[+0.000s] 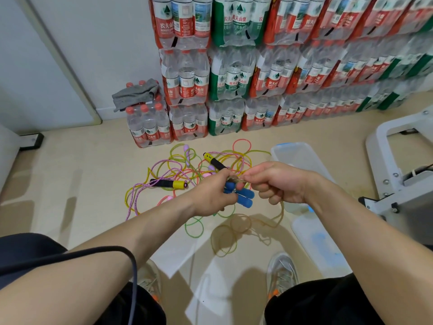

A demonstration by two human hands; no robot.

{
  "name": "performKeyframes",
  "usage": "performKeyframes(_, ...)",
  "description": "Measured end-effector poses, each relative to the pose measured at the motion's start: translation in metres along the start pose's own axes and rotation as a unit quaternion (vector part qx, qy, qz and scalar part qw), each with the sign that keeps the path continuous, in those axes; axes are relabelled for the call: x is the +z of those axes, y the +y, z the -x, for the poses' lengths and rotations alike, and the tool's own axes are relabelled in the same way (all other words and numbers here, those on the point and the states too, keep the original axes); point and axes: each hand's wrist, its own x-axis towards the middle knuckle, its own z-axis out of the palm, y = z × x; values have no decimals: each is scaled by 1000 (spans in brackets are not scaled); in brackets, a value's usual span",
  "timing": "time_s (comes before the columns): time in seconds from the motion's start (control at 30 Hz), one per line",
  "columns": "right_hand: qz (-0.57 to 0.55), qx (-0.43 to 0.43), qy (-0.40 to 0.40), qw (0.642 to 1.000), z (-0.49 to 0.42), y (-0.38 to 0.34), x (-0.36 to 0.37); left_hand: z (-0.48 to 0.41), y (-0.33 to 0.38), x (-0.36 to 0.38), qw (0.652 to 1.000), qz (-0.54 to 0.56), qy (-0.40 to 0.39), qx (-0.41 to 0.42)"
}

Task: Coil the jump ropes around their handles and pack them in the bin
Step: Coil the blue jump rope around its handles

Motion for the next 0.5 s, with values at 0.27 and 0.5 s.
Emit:
performKeyframes(0.27, 75, -35, 43, 996, -3, -7, 10, 2, 4, -4, 995, 94, 23, -26)
performKeyframes(0.5, 122, -56, 57, 989, -3, -7, 9, 4, 4, -7, 997, 67, -24, -13)
